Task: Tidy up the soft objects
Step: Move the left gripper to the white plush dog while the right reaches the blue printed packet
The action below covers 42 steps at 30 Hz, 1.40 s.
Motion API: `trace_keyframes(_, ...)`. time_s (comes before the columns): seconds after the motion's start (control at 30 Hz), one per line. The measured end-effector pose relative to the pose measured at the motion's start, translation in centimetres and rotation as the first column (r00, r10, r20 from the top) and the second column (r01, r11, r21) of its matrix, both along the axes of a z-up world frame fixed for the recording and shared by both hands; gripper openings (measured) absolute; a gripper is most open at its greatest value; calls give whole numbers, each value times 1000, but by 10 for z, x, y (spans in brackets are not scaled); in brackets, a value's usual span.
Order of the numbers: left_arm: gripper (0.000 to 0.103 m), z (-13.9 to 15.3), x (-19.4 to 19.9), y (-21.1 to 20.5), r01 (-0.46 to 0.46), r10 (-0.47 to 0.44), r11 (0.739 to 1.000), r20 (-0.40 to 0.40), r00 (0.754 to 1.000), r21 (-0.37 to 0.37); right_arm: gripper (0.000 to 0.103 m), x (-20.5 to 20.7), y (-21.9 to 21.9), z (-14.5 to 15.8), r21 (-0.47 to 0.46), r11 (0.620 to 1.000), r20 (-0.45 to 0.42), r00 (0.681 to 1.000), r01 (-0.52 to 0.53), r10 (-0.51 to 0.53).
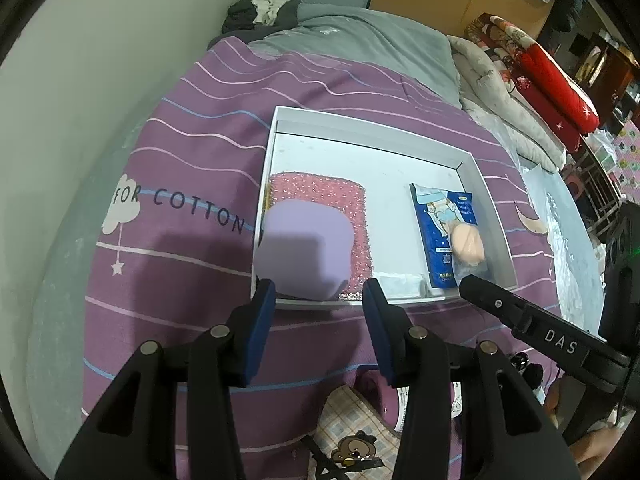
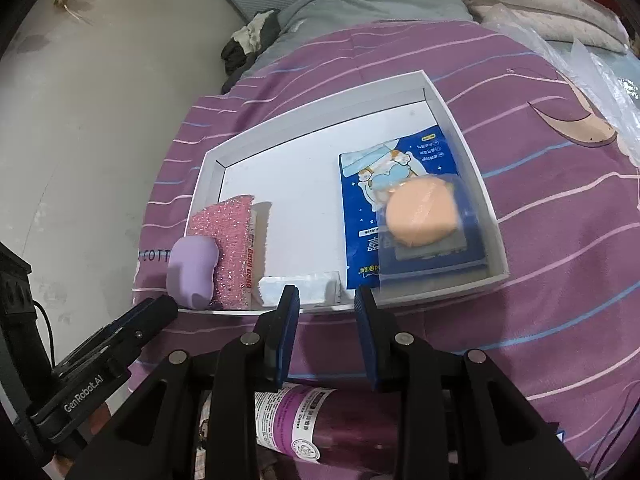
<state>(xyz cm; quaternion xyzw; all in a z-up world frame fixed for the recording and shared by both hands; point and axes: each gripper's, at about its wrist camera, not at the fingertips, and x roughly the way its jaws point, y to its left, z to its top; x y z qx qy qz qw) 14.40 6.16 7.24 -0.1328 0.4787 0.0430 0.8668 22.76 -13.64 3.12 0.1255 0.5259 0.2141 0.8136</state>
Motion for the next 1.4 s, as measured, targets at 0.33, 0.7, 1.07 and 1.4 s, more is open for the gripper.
trace_keyframes(0.33, 47, 3, -2, -12, 16, -16, 998, -15, 1000, 52, 28, -8, 1, 13, -39, 999, 26, 1000, 6, -5)
trace_keyframes(0.7, 47, 52, -34, -31, 54, -55, 998, 32, 998, 33, 28, -46, -27, 73, -3, 1000, 124, 992, 11, -10)
trace_keyframes(1.07, 47, 63, -68, -51, 65, -63, 996, -29, 998, 62, 42, -85, -39, 99, -76, 997, 114, 993, -25, 33)
trace_keyframes(1.4, 47, 58, -88, -74, 91, -87, 993, -53, 995, 78, 54, -111, -59, 107, -47, 999, 98, 995, -26, 30)
